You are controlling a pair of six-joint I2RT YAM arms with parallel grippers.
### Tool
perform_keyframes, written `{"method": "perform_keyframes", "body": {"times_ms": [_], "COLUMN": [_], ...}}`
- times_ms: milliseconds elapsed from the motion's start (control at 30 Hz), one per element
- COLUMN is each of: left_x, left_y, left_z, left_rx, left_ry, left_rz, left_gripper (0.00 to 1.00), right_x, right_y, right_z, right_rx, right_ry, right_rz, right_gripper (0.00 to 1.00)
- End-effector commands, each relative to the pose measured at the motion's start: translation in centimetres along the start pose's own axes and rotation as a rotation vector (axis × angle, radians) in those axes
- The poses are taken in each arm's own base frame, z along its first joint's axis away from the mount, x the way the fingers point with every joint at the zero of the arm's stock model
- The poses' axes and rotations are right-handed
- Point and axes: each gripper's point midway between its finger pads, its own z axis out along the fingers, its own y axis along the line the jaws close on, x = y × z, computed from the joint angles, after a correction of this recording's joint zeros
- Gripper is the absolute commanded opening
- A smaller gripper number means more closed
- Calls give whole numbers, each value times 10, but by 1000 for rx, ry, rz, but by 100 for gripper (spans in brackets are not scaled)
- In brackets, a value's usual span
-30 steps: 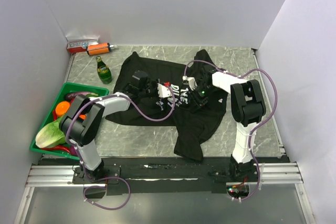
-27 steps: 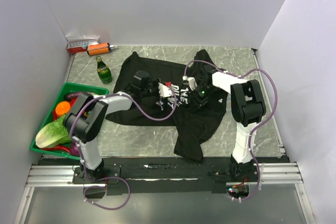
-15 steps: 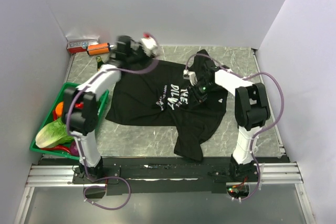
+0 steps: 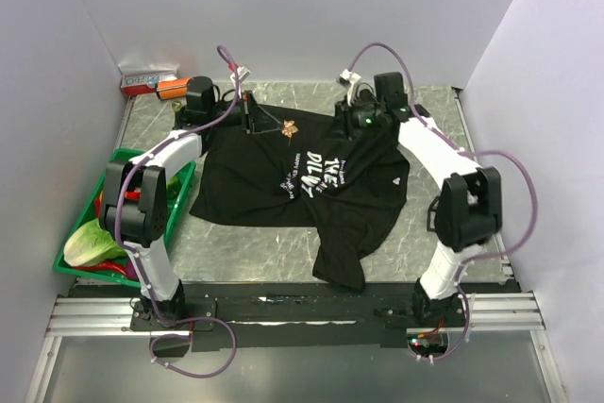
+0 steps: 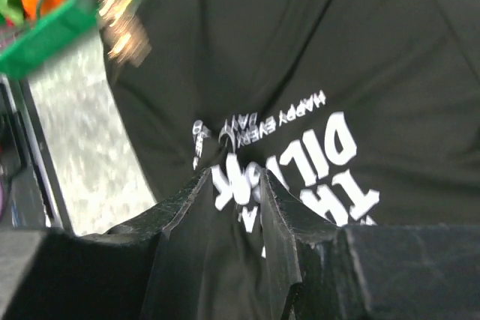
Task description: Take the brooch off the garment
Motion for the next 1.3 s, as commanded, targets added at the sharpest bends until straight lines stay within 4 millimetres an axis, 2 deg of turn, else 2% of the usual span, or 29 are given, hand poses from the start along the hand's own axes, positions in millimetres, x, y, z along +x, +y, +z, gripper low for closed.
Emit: {"method": "perform_keyframes", "body": {"times_ms": [0,167,333,367,467,800,1267], "left_x": [-18,-23,-36,-39,-48,-60,-64], "left_y": [-51,-54,-52,-50,-46,-47,-23], "left_z": [-7,-6,-3,-3,0,13,21], "left_rx": [131,119,100,94,73,71,27], "left_ry": [-16,-31,-64,-71,-98,-149,-191], "left_rz": [30,39,35,37,38,39,-13], "left_gripper": [1,1,1,1,1,1,1], "right_x": [-25,-31,-41,-38,-45,-48,-52], "right_y": [8,22,33,35,38,50,62], "right_z": [35,60,67,69,71,72,63], "right_rx": [-98,-207,-316,-326,-363,-428,-472], "right_ry": [-56,-85,-134,-128,-177,-175,-189], "right_rz": [39,120,284,368,438,411,348], "right_gripper": [40,40,42,48,55,58,57]}}
